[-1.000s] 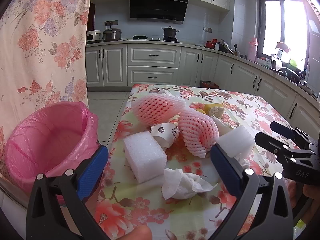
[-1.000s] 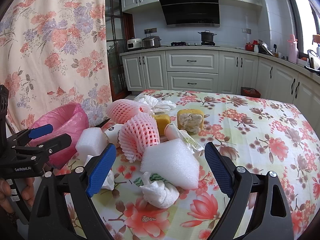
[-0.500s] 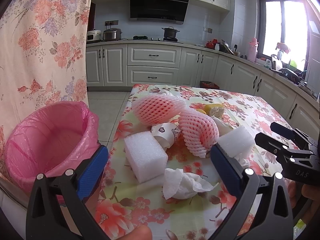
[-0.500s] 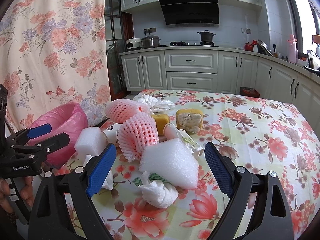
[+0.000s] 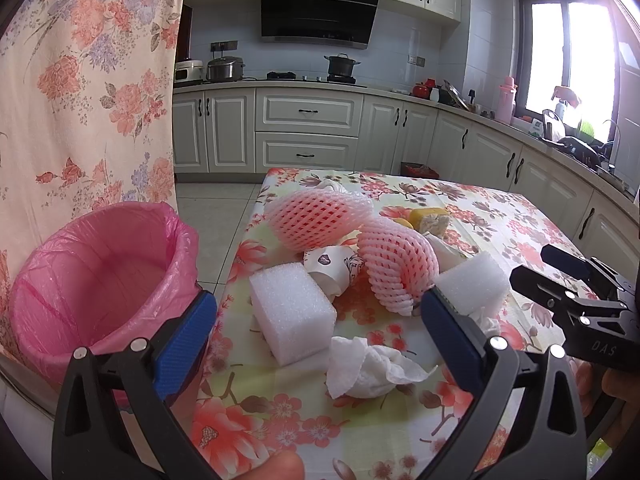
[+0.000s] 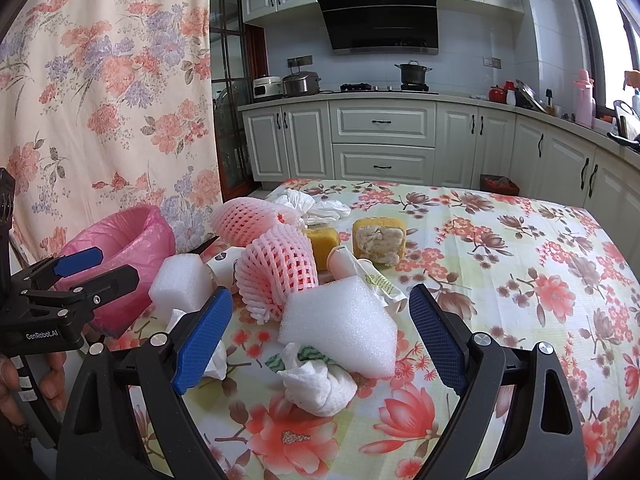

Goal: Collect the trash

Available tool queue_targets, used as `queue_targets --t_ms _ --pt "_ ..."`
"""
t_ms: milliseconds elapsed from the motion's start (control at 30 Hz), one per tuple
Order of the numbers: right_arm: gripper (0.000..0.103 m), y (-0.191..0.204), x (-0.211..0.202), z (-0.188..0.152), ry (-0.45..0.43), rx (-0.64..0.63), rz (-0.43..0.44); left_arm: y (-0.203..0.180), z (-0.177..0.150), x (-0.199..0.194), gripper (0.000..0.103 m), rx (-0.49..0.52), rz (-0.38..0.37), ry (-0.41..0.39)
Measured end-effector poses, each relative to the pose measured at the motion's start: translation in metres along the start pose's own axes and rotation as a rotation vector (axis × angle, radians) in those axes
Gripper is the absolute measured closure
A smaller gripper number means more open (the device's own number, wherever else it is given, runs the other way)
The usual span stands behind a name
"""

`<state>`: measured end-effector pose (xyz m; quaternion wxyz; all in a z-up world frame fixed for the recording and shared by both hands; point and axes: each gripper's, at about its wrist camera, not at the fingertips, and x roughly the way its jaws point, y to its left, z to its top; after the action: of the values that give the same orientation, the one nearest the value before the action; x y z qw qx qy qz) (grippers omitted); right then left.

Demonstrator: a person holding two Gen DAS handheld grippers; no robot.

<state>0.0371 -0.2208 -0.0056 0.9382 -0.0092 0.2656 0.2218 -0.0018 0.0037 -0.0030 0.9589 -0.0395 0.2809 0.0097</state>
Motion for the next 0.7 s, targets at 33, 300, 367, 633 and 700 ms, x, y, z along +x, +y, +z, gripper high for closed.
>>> queue_targets --t_ms 33,300,367,633,700 --pt "0.019 0.0 -0.0001 0.0 -0.001 0.0 0.0 0.0005 0.0001 -0.0004 0.004 0.0 0.001 0.0" --pt "0.019 0.0 -0.0001 0.0001 -0.001 -0.001 0.0 0.0024 0.0018 -0.0018 0.004 -0.003 0.001 -0.003" --pt "0.019 -0.0001 -0.0001 0.0001 0.0 0.0 0.0 0.0025 0.0018 -0.0018 0.004 -0.003 0.001 -0.003" --pt "0.019 -0.0004 -0.0002 0.0002 0.0 -0.001 0.0 0.0027 0.0016 -0.002 0.004 -0.002 0.001 -0.004" --pt "0.019 -0.0006 -0.0002 0.0001 -0.001 -0.001 0.0 0.0028 0.0019 -0.002 0.004 -0.004 0.002 -0.002"
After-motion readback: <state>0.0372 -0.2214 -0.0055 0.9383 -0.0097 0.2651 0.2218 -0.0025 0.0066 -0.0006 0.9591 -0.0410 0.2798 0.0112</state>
